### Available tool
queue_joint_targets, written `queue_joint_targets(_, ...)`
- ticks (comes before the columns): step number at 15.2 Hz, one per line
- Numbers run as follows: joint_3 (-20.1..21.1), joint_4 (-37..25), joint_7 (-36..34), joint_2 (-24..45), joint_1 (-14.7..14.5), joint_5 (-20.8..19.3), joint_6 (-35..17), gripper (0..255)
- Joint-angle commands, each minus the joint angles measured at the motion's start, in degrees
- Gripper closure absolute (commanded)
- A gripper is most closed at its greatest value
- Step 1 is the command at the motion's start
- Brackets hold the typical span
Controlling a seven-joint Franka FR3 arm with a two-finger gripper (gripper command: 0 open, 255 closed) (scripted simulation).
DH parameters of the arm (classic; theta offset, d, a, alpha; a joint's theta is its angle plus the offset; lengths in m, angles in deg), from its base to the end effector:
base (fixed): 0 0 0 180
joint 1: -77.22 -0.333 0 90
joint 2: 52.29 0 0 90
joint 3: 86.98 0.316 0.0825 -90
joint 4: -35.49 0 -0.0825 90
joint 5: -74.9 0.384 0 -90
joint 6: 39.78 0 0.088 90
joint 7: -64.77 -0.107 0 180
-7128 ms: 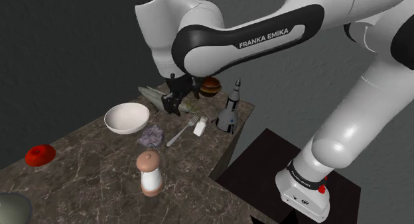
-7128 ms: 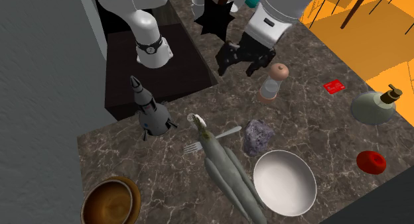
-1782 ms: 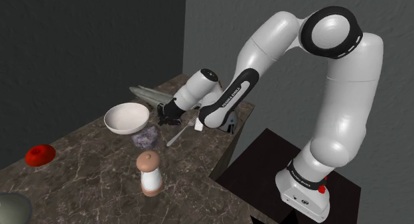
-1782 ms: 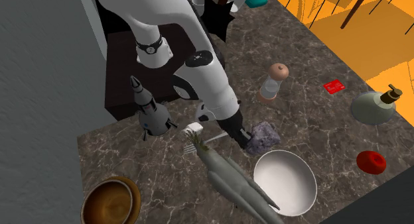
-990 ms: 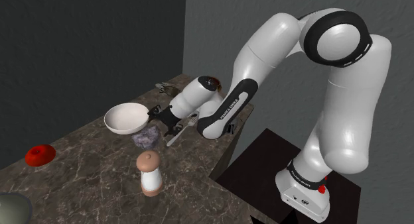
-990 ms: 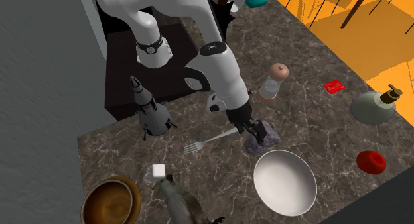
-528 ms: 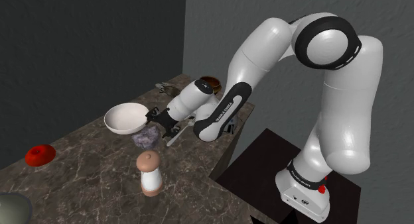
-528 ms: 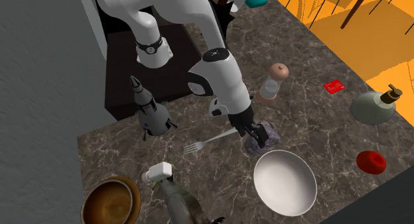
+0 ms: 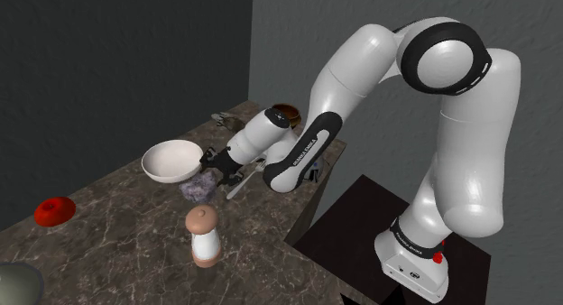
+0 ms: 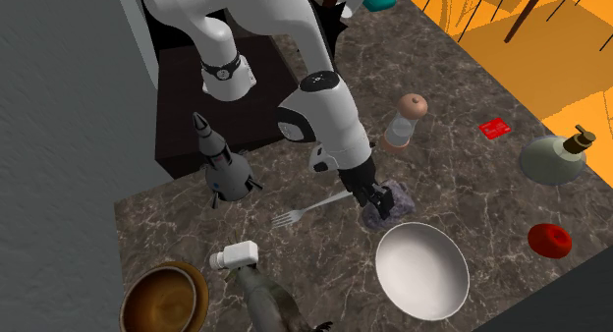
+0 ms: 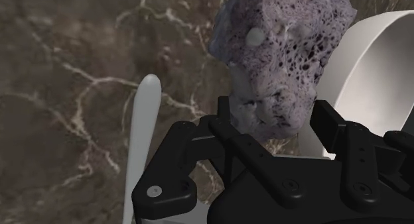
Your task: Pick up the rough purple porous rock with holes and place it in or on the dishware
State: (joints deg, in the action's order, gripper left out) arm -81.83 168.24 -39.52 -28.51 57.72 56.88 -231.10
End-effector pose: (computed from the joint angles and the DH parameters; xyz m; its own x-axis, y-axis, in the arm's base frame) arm 0.4958 0.2634 0.2319 0.4840 -0.8735 -0.0526 -0.7341 -0.3726 -0.5678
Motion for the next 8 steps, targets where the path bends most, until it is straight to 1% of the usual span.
queue_joint_targets(1, 0.0, 0.0, 0.0, 0.0, 0.0, 0.0, 0.0, 255)
queue_joint_targets(5, 0.0, 0.0, 0.0, 0.1, 0.0, 0.0, 0.0, 255)
queue_joint_targets(8, 2.4, 0.4, -0.3, -2.2, 2.3, -0.6, 2.0, 255)
